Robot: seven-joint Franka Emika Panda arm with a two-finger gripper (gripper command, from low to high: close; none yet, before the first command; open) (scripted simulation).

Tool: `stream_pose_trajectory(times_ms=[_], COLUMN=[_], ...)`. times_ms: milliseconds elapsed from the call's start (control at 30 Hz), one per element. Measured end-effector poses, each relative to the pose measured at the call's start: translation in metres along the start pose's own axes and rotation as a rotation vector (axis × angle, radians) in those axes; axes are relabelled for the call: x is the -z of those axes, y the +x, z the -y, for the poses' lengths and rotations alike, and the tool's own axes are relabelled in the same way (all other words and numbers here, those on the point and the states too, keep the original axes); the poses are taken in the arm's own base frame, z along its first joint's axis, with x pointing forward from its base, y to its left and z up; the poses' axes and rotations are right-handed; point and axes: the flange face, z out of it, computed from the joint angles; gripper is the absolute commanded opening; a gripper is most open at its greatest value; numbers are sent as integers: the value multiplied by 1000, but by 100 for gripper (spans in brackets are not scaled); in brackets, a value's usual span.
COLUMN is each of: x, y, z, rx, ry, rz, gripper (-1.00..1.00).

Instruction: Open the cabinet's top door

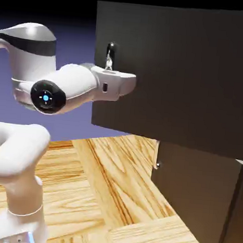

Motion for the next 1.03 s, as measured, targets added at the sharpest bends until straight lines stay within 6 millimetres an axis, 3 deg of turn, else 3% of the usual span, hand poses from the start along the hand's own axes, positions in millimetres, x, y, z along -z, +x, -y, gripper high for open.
stream_pose_trajectory(times_ms=[500, 1033], x=[132, 213], y=[53, 117], z=[-53, -117], rx=[0, 0], ry=[249, 448], rz=[249, 447], gripper=[-100, -100])
